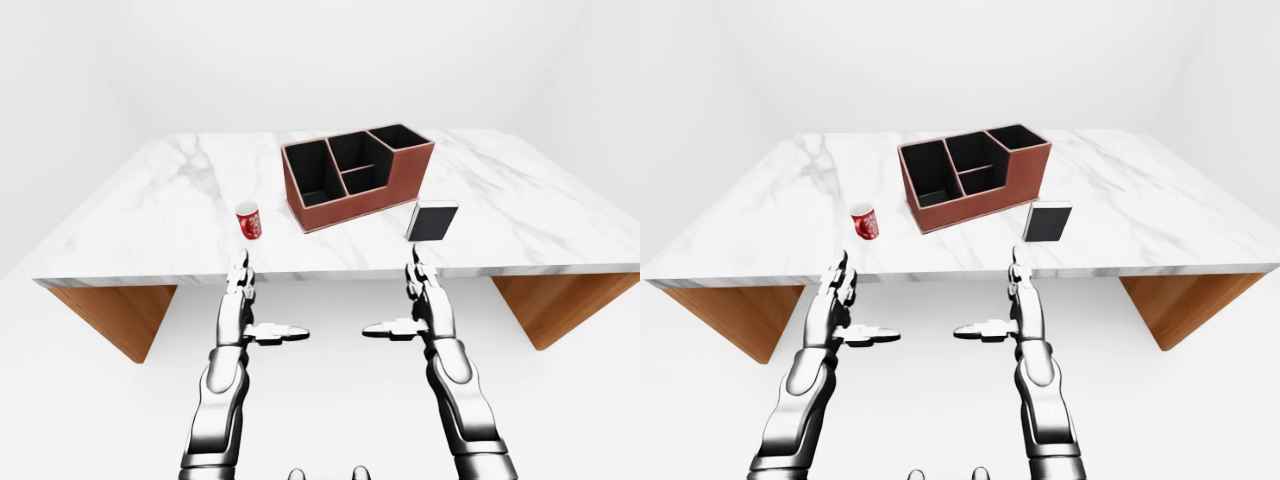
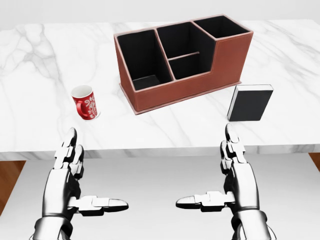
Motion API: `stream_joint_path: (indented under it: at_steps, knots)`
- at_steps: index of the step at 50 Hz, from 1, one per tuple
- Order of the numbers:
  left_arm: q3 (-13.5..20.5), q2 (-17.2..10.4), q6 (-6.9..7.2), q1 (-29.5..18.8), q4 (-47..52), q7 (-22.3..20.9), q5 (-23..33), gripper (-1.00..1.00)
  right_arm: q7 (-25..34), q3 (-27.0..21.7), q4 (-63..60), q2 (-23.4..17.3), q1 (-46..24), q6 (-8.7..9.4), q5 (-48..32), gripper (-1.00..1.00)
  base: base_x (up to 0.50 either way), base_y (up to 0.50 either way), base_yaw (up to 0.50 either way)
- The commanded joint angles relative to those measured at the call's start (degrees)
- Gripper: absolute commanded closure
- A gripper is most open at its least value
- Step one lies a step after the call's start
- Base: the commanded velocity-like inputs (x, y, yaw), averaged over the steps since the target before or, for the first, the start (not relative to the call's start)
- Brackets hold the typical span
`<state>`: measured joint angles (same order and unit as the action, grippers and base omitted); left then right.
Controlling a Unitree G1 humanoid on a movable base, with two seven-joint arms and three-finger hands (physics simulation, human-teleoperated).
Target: Pick up the book and place it in the back compartment of the caddy.
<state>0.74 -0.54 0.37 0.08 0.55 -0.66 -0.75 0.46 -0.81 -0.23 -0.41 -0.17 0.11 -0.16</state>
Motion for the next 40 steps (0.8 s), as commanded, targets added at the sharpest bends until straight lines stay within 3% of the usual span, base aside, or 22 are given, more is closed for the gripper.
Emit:
stream_joint_path:
  at_steps: [1, 5, 21, 40]
  knots:
    - [1.2, -1.0, 4.2, 1.3, 5.6, -1.7, -0.3, -1.0, 1.6, -1.3, -2.5, -0.7, 0.5, 2.1, 0.8, -1.0, 0.0, 0.0, 0.0]
    - [1.3, -1.1, 4.63, 3.3, 14.5, -3.0, 0.1, -1.0, 1.6, -1.3, -7.2, -0.8, 1.1, 4.89, 0.8, -1.0, 0.0, 0.0, 0.0]
    - [6.7, -1.6, 4.63, 5.9, 44.0, -8.2, -3.0, -1.0, 3.8, -0.2, -31.8, -0.8, 4.6, 4.89, -0.1, -1.0, 0.0, 0.0, 0.0]
    - [9.5, -1.5, 4.63, 4.1, 46.3, -9.7, -2.1, -1.0, 7.4, -2.5, -42.4, -1.0, 5.3, 4.89, 1.0, -1.0, 0.01, 0.0, 0.0]
